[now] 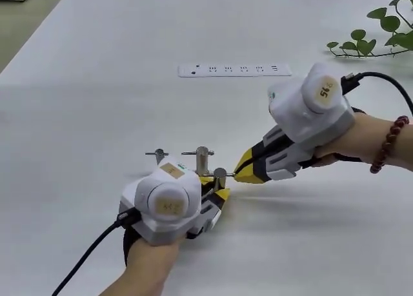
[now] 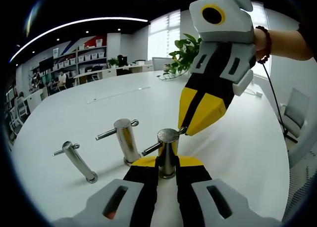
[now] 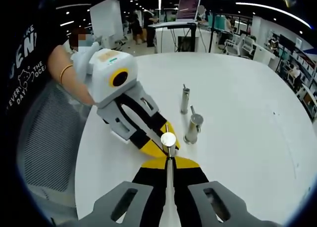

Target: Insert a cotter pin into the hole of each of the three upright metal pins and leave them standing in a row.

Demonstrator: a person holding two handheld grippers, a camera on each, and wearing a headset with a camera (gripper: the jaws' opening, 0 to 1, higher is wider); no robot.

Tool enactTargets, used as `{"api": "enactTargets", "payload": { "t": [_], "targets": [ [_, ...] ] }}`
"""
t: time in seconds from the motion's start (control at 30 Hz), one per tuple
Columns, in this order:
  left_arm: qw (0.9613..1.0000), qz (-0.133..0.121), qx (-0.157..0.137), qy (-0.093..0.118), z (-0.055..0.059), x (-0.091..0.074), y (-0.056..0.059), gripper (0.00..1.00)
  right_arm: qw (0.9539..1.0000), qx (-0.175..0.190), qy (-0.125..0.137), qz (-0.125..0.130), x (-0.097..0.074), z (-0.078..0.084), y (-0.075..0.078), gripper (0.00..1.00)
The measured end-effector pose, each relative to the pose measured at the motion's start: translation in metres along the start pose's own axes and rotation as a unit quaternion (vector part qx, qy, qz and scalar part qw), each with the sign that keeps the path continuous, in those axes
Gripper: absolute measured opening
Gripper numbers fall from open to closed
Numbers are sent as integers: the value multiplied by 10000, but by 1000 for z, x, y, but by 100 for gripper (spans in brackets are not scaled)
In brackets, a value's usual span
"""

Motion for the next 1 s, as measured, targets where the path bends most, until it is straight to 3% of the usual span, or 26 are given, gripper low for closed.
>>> {"api": "enactTargets", "payload": {
  "t": [0.8, 1.0],
  "targets": [
    [10000, -17, -37, -4, 0, 1, 0, 11, 10000, -69, 36, -12, 5, -4, 2, 0],
    [9999, -19, 29, -162, 5, 1, 1, 13, 10000, 34, 43, 42, 6, -4, 1, 4]
  ]
}}
Point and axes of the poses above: the centre of the closed fingertips' face, and the gripper's own axes: x roughly forward along the fingers, y roughly to its right, z roughly out of its underside, the point moved 4 cm from there along -x, roughly backward along the fingers, and after that the axes turned 1 degree about x, right-handed, at the moved point
